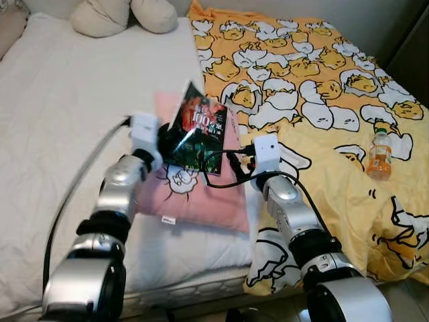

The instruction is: Clean up the room

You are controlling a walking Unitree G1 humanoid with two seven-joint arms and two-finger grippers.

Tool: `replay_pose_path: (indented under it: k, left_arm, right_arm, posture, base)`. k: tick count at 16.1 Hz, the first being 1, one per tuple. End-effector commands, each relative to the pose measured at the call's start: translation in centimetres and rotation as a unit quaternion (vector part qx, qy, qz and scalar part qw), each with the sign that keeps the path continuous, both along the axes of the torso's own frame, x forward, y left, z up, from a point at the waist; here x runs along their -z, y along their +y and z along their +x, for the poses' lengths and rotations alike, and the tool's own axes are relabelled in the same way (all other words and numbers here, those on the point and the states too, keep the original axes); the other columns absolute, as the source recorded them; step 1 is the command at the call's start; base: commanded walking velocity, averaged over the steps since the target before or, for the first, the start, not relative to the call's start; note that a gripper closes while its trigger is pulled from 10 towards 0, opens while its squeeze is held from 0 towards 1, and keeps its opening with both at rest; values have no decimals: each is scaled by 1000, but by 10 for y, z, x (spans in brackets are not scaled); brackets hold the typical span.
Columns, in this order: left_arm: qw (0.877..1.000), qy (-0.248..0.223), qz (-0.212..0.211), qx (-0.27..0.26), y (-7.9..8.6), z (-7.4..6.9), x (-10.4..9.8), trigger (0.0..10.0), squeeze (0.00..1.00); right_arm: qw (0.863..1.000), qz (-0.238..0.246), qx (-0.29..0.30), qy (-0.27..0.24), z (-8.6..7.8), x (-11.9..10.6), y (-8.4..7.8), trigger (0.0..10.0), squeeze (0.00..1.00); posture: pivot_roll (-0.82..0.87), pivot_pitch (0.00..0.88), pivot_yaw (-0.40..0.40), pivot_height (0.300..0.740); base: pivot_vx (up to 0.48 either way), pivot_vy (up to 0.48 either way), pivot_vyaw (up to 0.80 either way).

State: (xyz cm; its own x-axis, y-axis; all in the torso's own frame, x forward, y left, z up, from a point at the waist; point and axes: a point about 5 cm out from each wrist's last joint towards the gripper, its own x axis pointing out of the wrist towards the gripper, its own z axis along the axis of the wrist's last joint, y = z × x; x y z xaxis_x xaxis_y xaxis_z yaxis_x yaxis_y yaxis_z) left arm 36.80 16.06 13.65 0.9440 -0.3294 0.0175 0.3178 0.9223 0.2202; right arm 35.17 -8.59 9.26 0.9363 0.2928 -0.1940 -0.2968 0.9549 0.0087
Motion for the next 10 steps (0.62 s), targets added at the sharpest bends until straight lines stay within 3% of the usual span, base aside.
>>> replay_pose_path:
  k: [1,3,4,7,10]
  left_arm:
    - [996,-84,38,-8,-4,2,-26,0,0]
    - [992,-110,49,-37,0,1,-30,0,0]
    - [987,-130,79,-55,4,1,-33,0,0]
    - [960,-204,176,-80,7,-3,-41,0,0]
    - [933,-257,240,-73,1,-9,-41,0,0]
  right_arm:
    - [1000,-4,6,7,-1,2,-5,10000,0]
    - [1000,-3,8,8,-1,3,-6,10000,0]
    - [1000,-1,8,8,-1,3,-6,10000,0]
    - [1000,0,10,11,-2,4,-8,10000,0]
    - [1000,0,10,12,-2,4,-8,10000,0]
  posture:
    - [5,44,-64,732]
    - [4,44,-63,732]
    - [4,44,-63,732]
    - [4,44,-63,732]
    - [5,37,-64,732]
  base:
    - [0,0,0]
    - [0,0,0]
    - [0,0,0]
    - [0,0,0]
    - [0,0,0]
